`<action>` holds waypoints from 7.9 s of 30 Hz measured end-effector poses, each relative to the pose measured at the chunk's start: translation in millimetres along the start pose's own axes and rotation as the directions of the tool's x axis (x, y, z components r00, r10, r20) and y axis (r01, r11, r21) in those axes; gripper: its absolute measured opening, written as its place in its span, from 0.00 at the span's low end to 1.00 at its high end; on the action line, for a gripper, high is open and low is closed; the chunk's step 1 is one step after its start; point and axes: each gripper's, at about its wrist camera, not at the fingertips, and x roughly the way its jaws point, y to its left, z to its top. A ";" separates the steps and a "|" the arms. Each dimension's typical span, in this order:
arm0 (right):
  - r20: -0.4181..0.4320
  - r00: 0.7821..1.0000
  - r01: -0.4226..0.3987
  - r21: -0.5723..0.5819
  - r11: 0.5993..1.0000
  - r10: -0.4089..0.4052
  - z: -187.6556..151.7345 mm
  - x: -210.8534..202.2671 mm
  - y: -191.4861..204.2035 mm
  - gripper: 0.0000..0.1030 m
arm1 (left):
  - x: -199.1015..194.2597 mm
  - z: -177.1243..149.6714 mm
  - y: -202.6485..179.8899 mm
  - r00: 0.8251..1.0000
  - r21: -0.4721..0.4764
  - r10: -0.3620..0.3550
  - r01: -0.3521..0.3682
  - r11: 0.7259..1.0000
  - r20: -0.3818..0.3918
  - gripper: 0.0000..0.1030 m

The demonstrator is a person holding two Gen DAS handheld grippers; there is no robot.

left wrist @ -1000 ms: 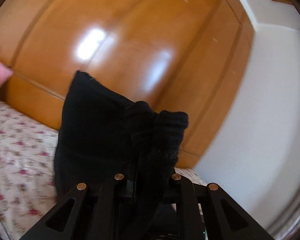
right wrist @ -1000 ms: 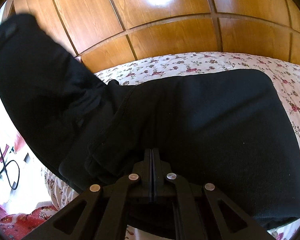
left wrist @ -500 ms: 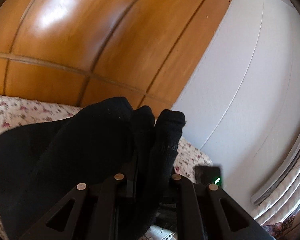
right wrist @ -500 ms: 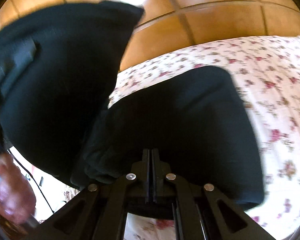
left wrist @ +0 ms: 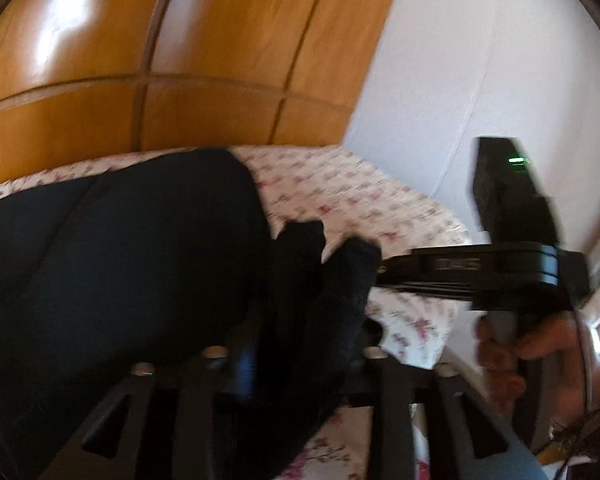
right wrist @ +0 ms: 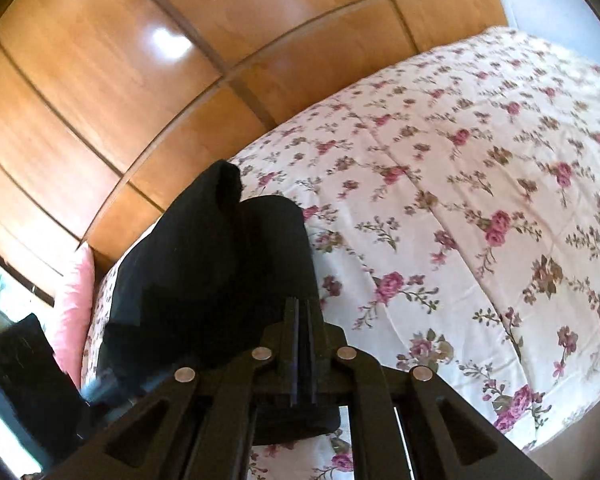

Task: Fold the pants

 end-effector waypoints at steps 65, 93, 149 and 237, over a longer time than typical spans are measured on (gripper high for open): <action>0.030 0.999 0.021 -0.185 0.983 -0.016 44.8 96.8 47.8 0.00 | -41.7 -1.8 141.9 0.908 -0.172 0.420 -0.413 0.894 0.002 0.62; 0.082 0.993 0.118 -0.445 0.888 -0.090 -66.7 18.0 95.8 0.51 | -100.7 -45.2 83.0 0.862 -0.142 0.506 -0.498 0.856 0.024 0.64; -0.197 0.974 -0.141 -0.126 0.982 0.115 32.2 68.7 15.7 1.00 | -91.4 -16.8 191.7 0.941 -0.364 0.264 -0.326 0.873 -0.211 0.64; 0.239 0.952 0.269 -0.371 0.889 -0.189 -89.0 -19.4 138.7 1.00 | -127.5 -27.2 56.2 0.805 -0.236 0.593 -0.575 0.783 0.007 0.67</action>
